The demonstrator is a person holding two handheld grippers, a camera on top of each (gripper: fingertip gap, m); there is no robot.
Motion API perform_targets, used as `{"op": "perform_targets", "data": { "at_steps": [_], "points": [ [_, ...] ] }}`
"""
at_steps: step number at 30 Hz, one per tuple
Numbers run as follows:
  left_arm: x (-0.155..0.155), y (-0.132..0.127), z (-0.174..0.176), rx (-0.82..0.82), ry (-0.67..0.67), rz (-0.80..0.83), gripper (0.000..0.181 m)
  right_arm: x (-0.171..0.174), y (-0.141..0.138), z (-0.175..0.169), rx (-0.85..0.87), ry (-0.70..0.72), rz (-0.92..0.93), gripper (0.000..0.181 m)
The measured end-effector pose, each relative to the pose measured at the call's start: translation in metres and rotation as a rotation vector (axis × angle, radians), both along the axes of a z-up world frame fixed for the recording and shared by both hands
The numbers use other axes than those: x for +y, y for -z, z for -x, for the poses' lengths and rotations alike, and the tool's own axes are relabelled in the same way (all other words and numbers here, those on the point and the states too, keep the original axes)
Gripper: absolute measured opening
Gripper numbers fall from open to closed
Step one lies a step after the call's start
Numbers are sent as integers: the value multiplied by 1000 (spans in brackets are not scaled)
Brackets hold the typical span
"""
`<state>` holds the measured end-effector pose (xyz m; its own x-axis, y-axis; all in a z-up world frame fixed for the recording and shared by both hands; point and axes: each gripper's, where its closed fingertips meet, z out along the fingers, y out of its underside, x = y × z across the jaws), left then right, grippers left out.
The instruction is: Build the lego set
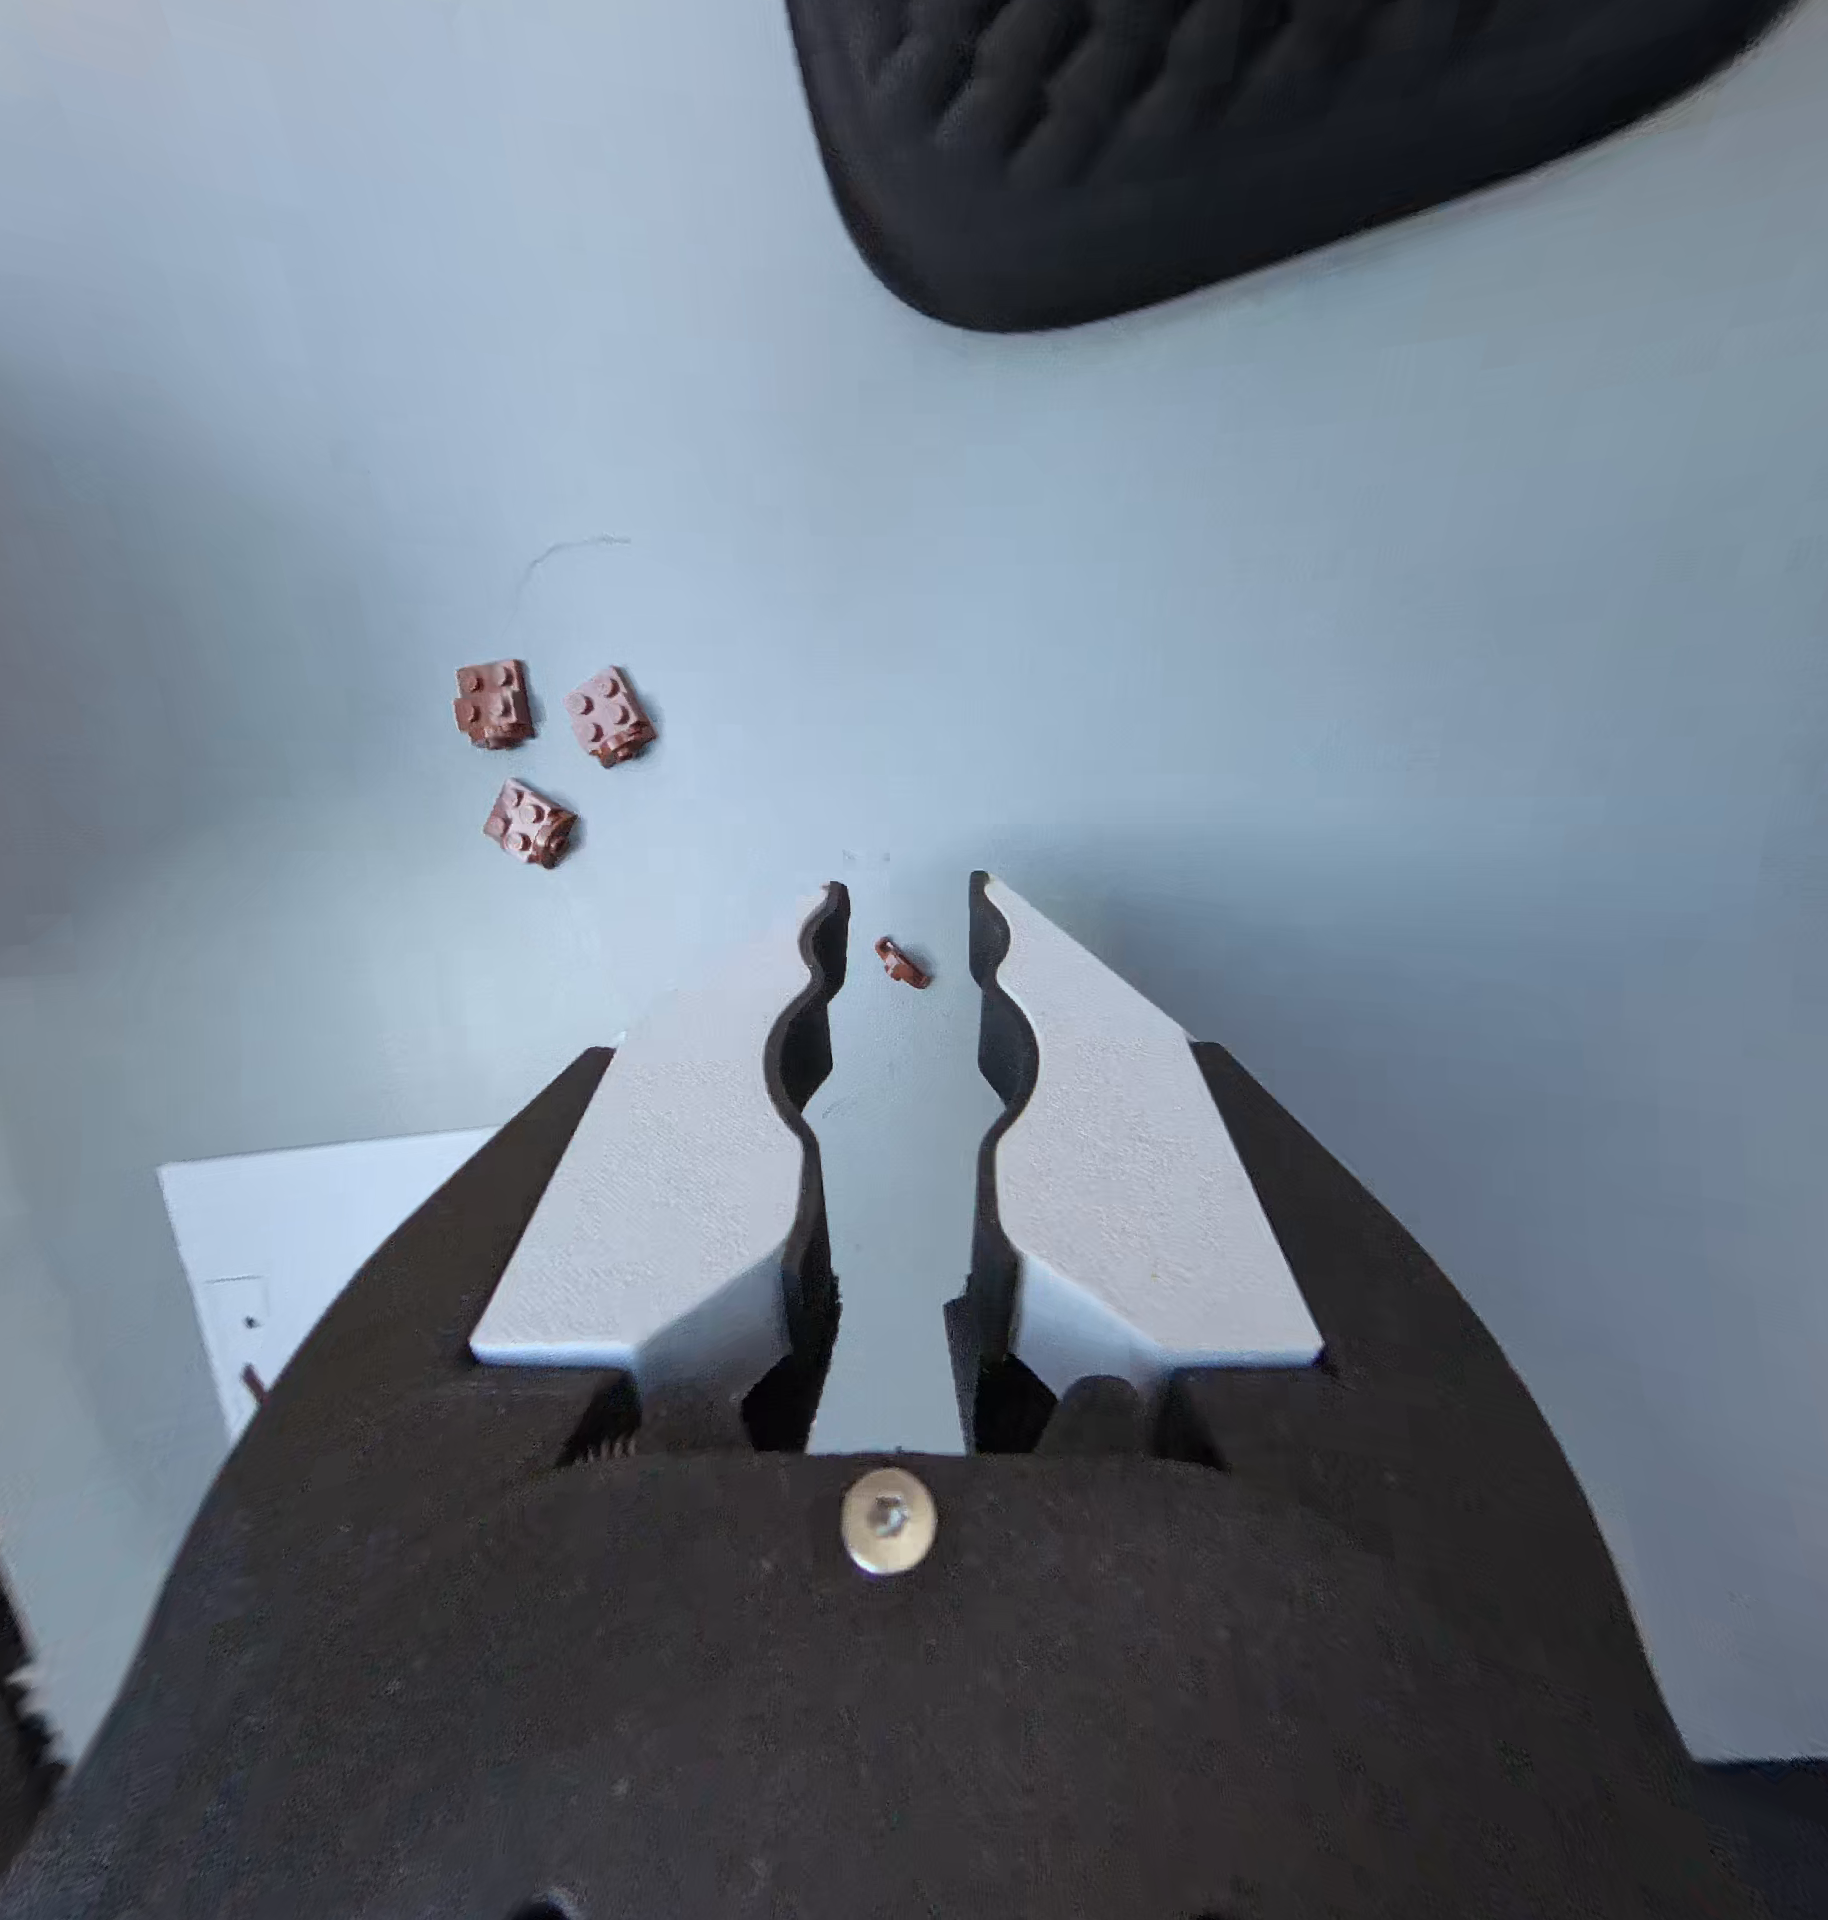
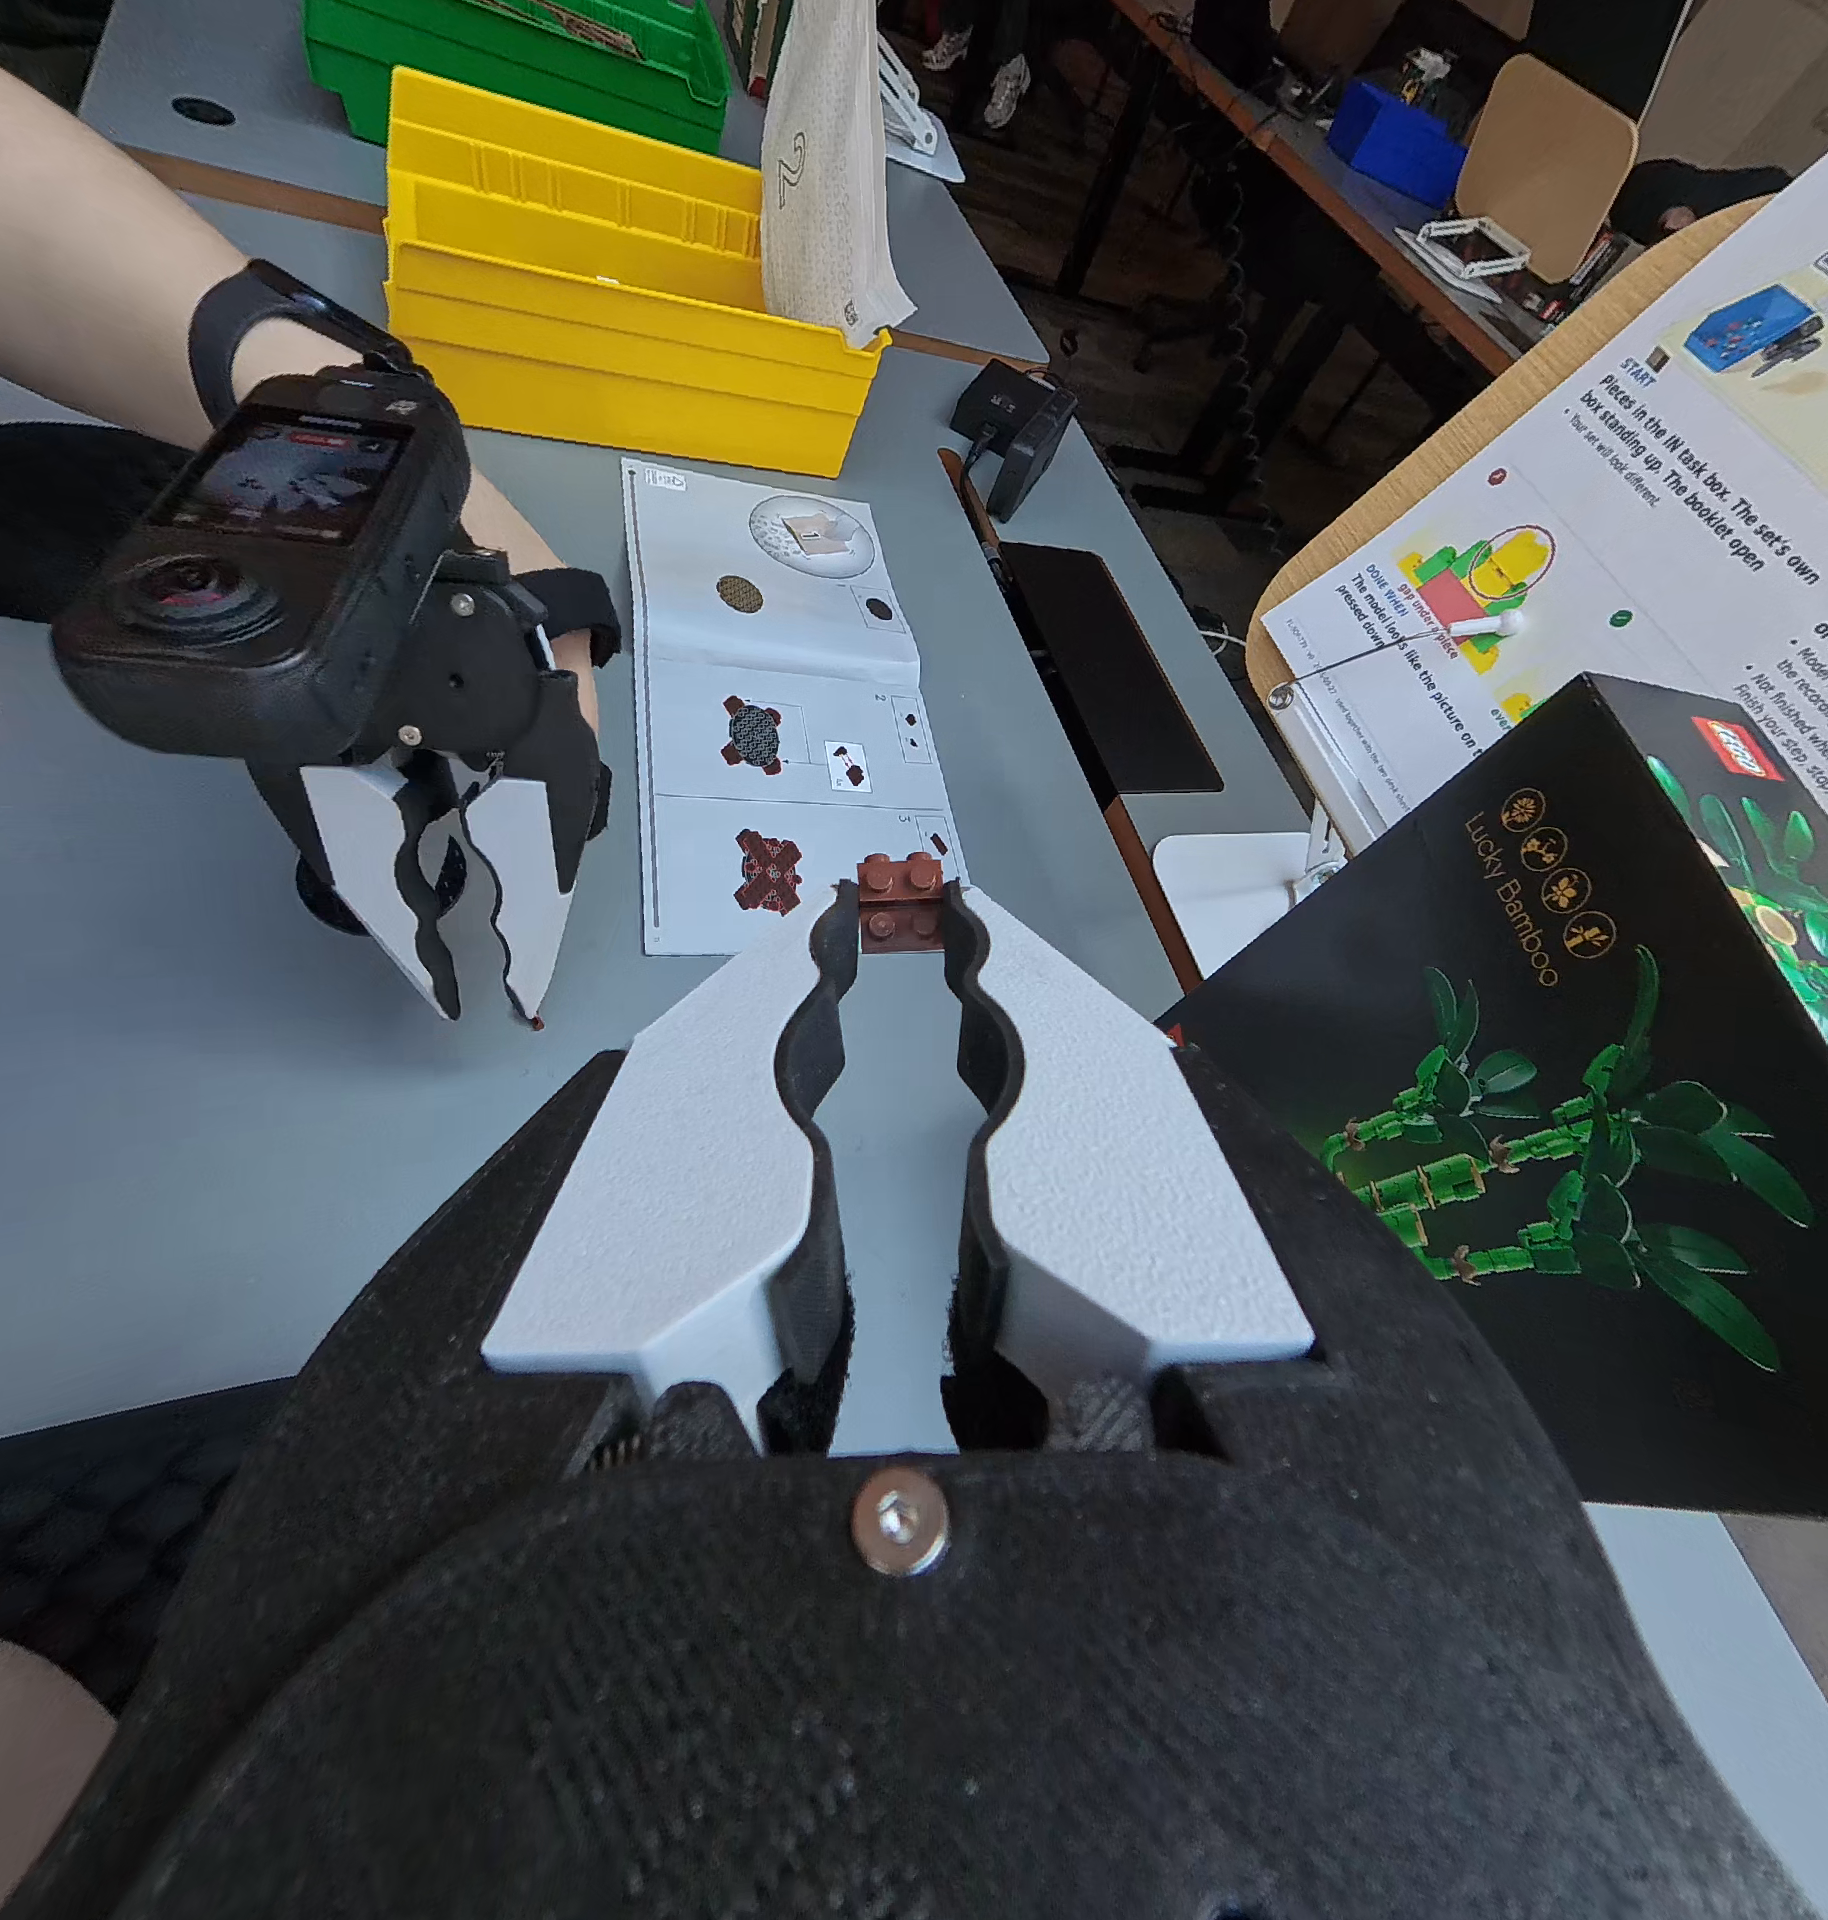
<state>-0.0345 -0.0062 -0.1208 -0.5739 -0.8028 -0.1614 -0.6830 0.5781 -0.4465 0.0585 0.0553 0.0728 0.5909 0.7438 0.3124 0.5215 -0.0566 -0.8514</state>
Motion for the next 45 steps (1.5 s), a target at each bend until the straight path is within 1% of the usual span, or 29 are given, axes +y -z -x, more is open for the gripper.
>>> {"op": "perform_targets", "data": {
  "at_steps": [2,3,6,7,8,11,13,16,17,19,20,22,24,26,27,29,31,32,37,39,41,45],
  "points": [
    [6,0,4,-31,-43,33,18,0,-1,-1,7,0,-5,15],
    [10,-1,5,-69,-24,20,16,-1,-1,-2,11,-1,-4,15],
    [18,-1,9,-157,108,13,11,0,-1,-3,15,2,-3,16],
    [22,0,9,-170,129,26,9,0,-1,-3,13,1,-3,16],
    [26,4,9,-157,134,42,7,0,0,-2,10,0,-3,15],
    [26,23,11,-76,149,94,10,1,1,0,3,-4,0,15],
    [26,32,12,-58,165,59,12,2,3,0,-6,-2,7,16],
    [21,31,12,-72,169,59,12,4,6,0,-13,3,20,16],
    [20,30,12,-81,157,58,12,4,7,0,-13,2,24,15],
    [26,29,12,-83,73,33,13,6,9,0,-18,6,30,15],
    [31,29,13,-70,10,21,18,6,10,0,-22,8,33,15],
    [36,28,13,-74,-151,19,19,6,10,0,-23,8,34,15],
    [26,23,12,-102,-311,102,19,7,10,1,-21,6,35,15],
    [17,20,10,-138,-423,162,18,7,11,1,-24,6,37,15],
    [17,20,10,-156,-468,146,17,7,11,2,-24,6,38,15],
    [25,20,10,-208,-529,50,18,8,12,2,-25,5,40,15],
    [25,20,9,-242,-536,-2,13,7,12,3,-28,3,39,15],
    [20,21,8,-238,-534,6,11,7,11,4,-28,1,38,15],
    [18,28,5,-230,-588,24,15,7,11,4,-28,1,37,15],
    [17,29,4,-231,-585,23,10,7,11,4,-25,-1,36,15],
    [20,30,4,-243,-572,-23,3,7,10,4,-25,-2,35,15],
    [26,29,6,-264,-492,-193,2,7,10,4,-25,-4,34,15]
  ]
}}
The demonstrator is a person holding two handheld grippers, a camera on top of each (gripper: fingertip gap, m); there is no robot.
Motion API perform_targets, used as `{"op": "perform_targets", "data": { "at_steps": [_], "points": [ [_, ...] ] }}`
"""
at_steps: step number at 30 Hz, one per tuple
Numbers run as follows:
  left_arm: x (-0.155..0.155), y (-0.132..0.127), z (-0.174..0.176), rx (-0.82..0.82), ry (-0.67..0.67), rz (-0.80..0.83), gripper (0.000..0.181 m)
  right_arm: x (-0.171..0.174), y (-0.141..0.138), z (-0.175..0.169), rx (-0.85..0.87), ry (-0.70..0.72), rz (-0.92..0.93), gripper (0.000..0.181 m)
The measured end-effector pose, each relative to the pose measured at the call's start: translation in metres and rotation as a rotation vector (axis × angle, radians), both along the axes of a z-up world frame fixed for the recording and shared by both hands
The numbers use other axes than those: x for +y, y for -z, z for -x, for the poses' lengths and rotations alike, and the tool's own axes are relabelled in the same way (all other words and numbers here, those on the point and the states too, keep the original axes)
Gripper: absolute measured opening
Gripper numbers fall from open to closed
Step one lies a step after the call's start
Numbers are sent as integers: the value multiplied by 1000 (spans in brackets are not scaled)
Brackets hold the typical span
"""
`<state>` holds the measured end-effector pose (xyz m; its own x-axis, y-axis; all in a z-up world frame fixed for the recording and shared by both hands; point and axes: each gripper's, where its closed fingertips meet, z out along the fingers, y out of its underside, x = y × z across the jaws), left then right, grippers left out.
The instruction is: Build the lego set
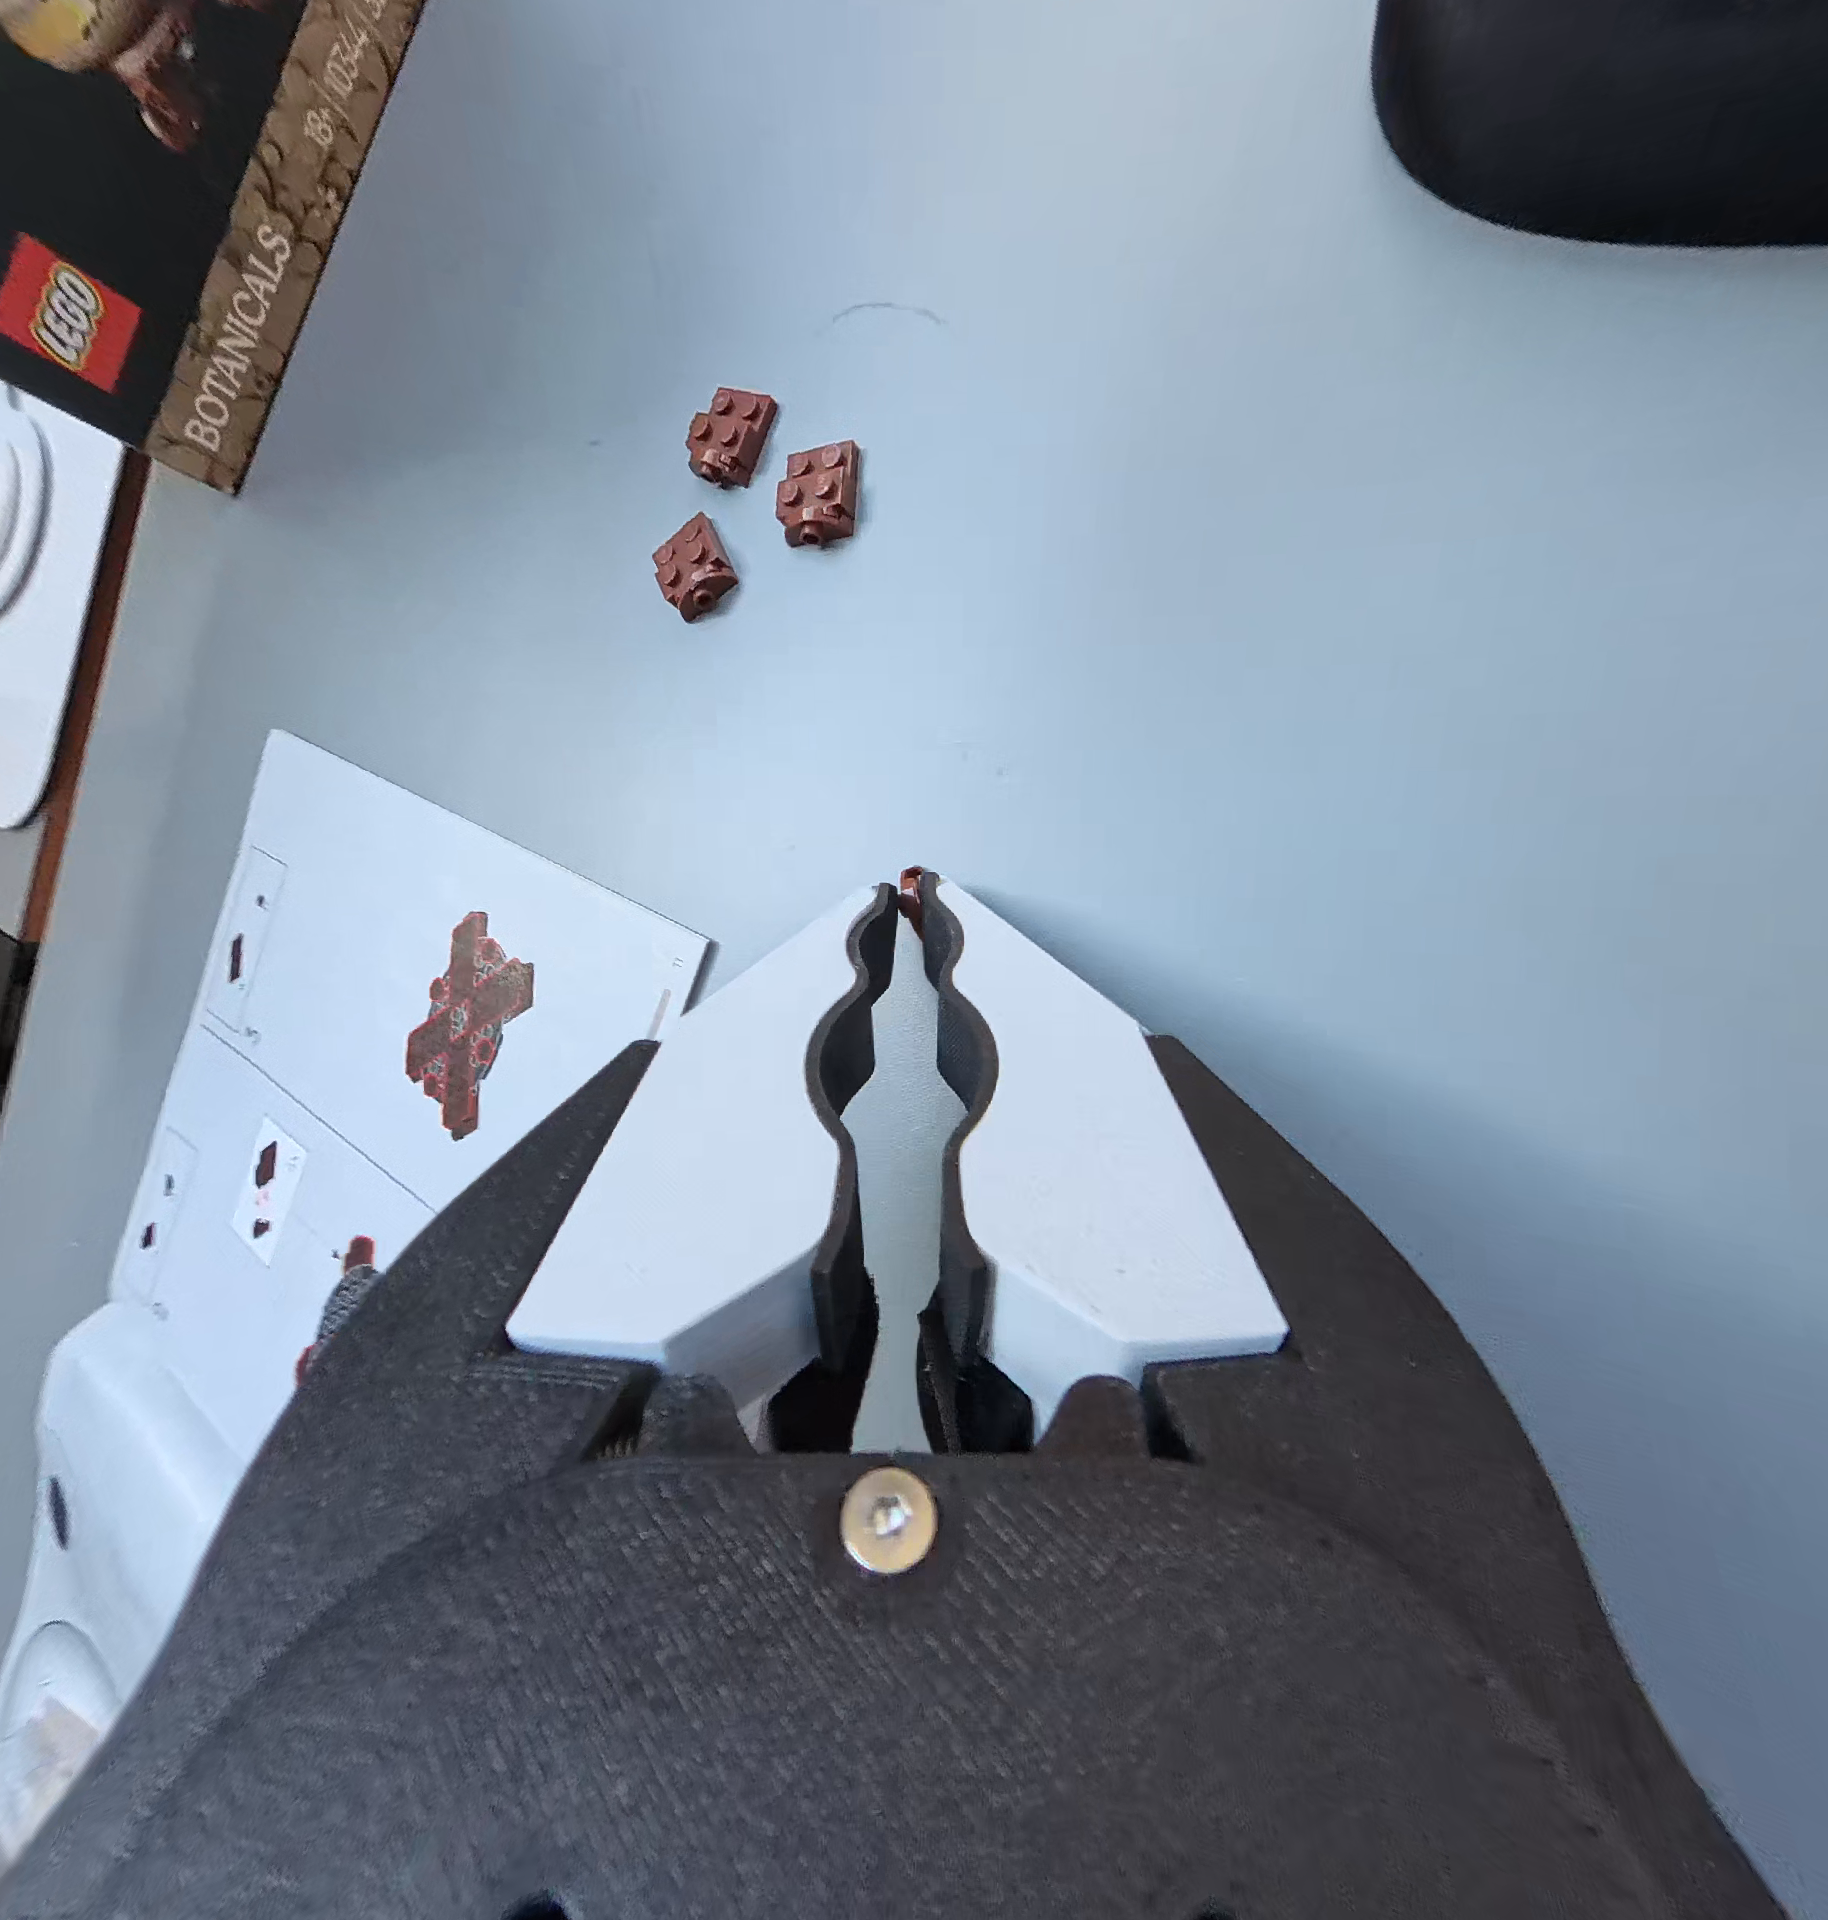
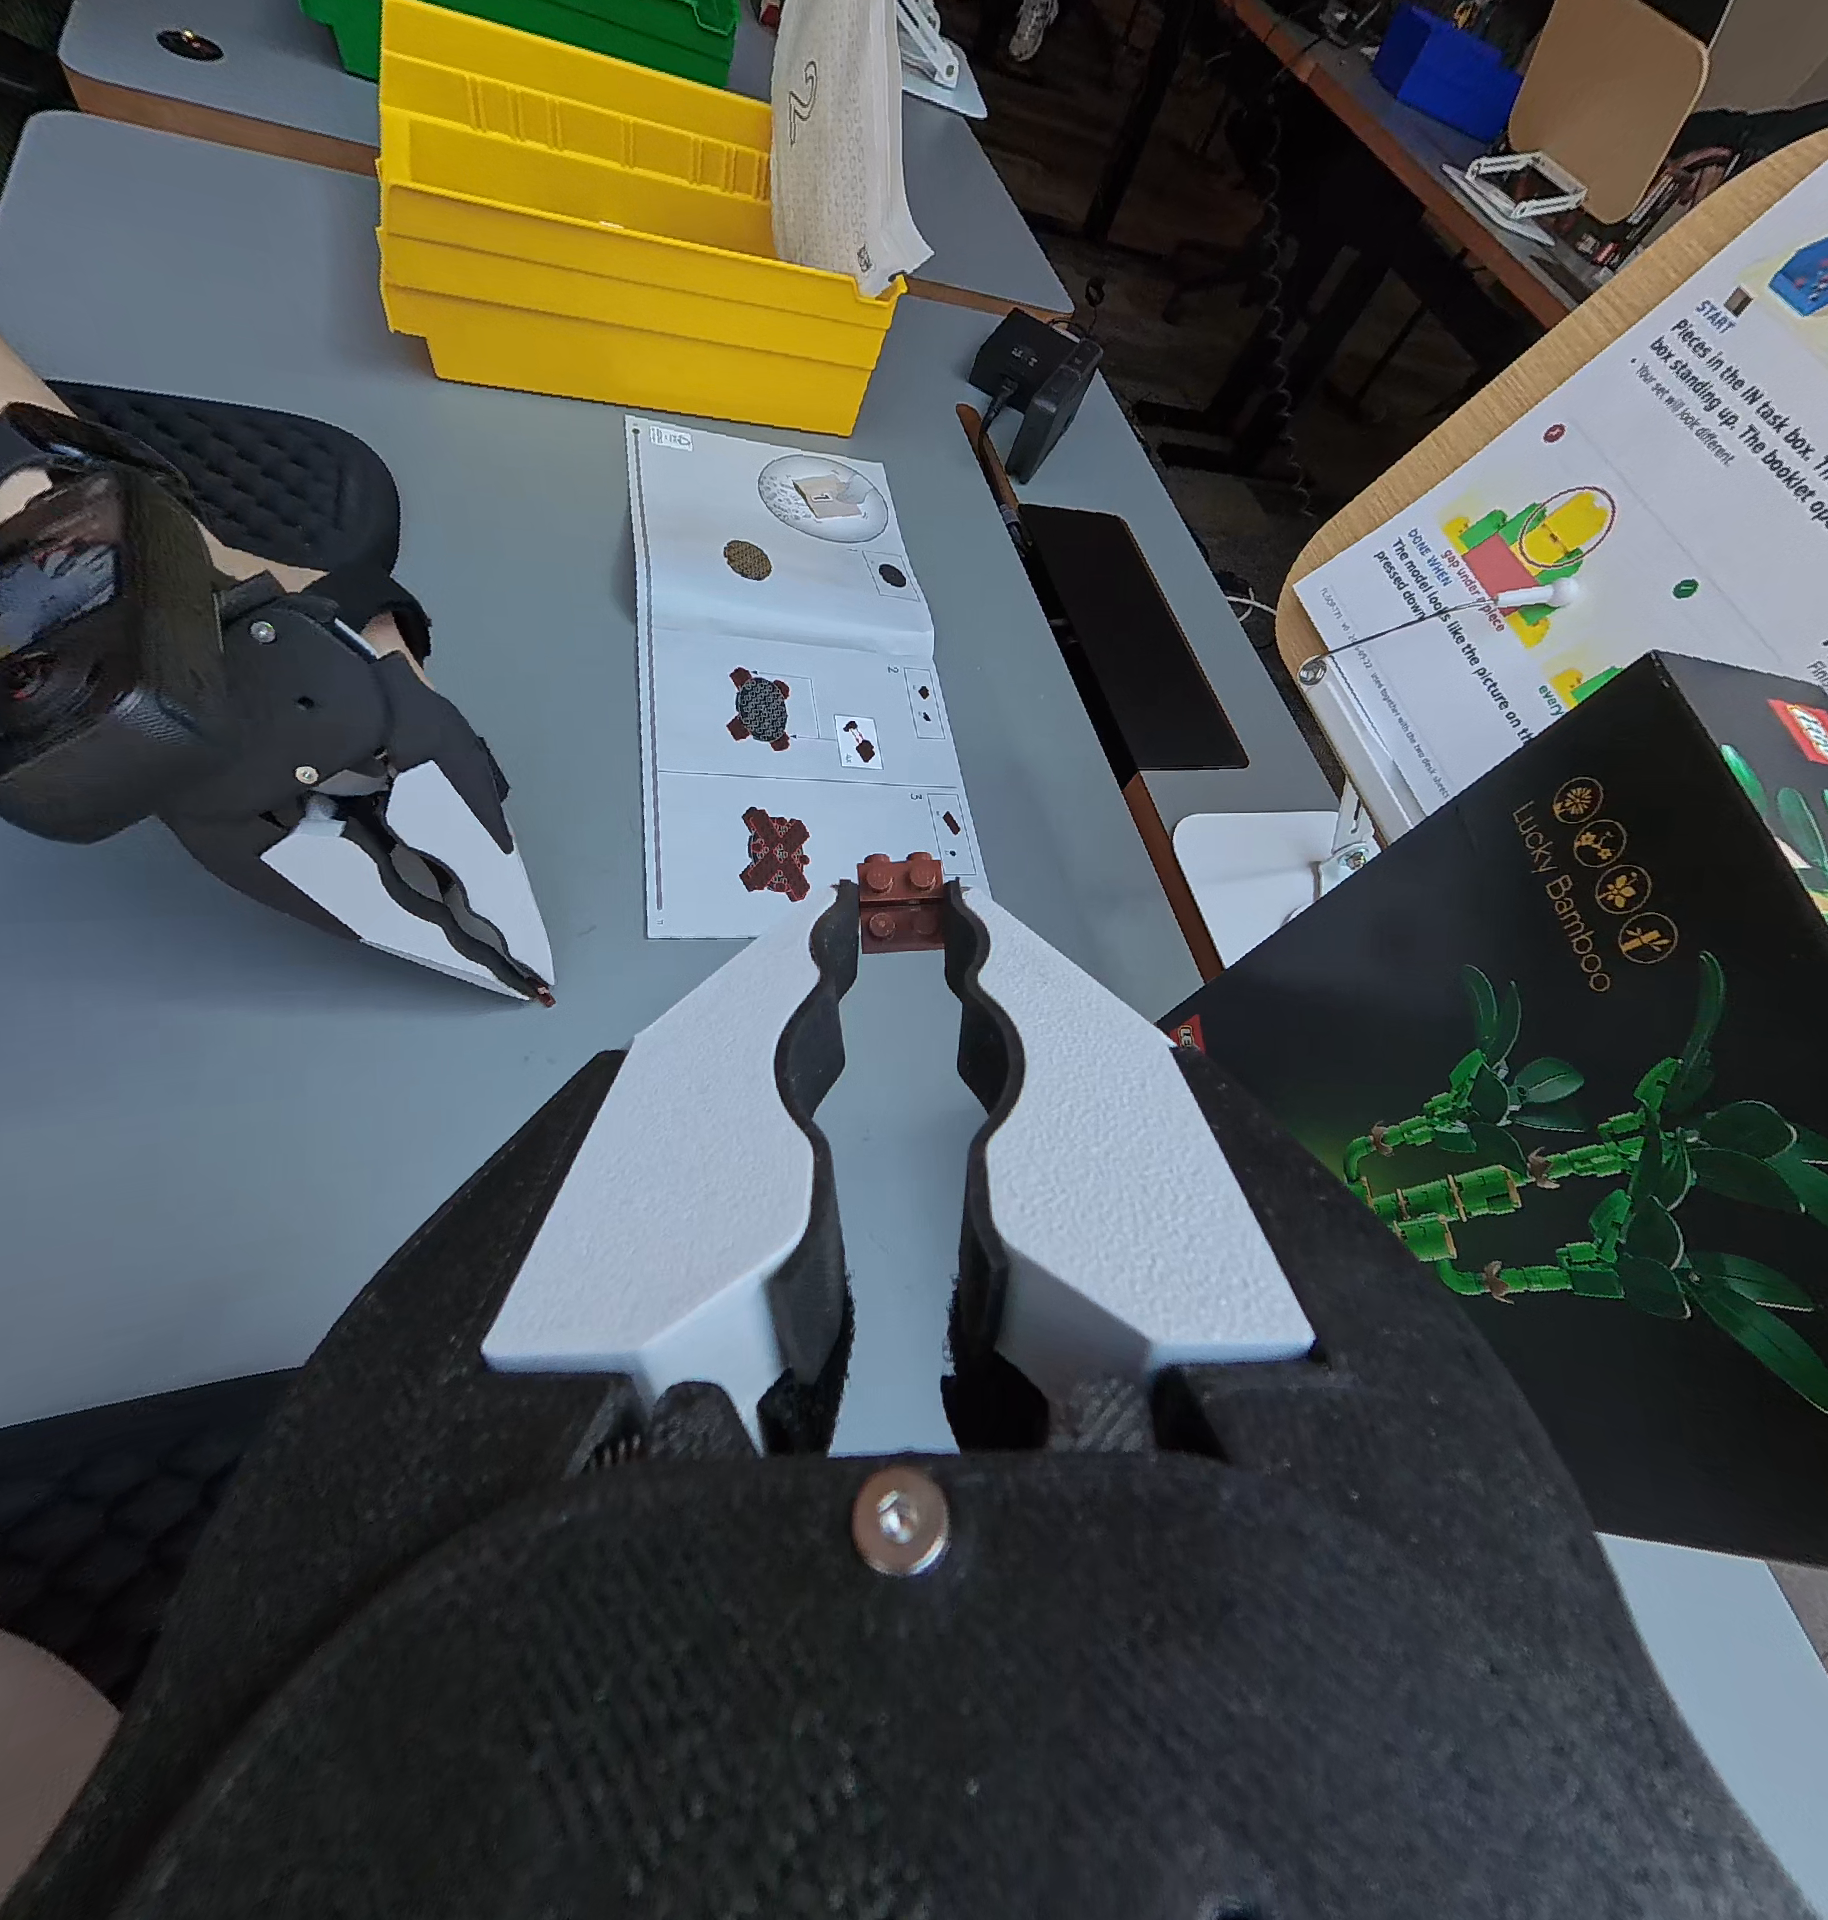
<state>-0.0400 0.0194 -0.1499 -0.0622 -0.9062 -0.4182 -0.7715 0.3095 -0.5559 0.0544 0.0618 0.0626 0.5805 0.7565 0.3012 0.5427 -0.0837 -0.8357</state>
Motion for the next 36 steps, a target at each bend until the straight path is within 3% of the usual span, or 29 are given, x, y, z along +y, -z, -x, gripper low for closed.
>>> {"op": "perform_targets", "data": {
  "at_steps": [6,13,32,36],
  "points": [
    [2,-4,1,62,167,-353,2,0,-1,1,-3,-2,-3,16],
    [1,3,7,163,330,-530,2,-1,-1,1,-6,-2,-6,15],
    [-6,5,17,185,412,-618,0,-2,-2,3,-10,-9,-8,15],
    [-9,1,19,138,353,-464,10,-2,-1,3,-10,-8,-6,15]
  ]
}}
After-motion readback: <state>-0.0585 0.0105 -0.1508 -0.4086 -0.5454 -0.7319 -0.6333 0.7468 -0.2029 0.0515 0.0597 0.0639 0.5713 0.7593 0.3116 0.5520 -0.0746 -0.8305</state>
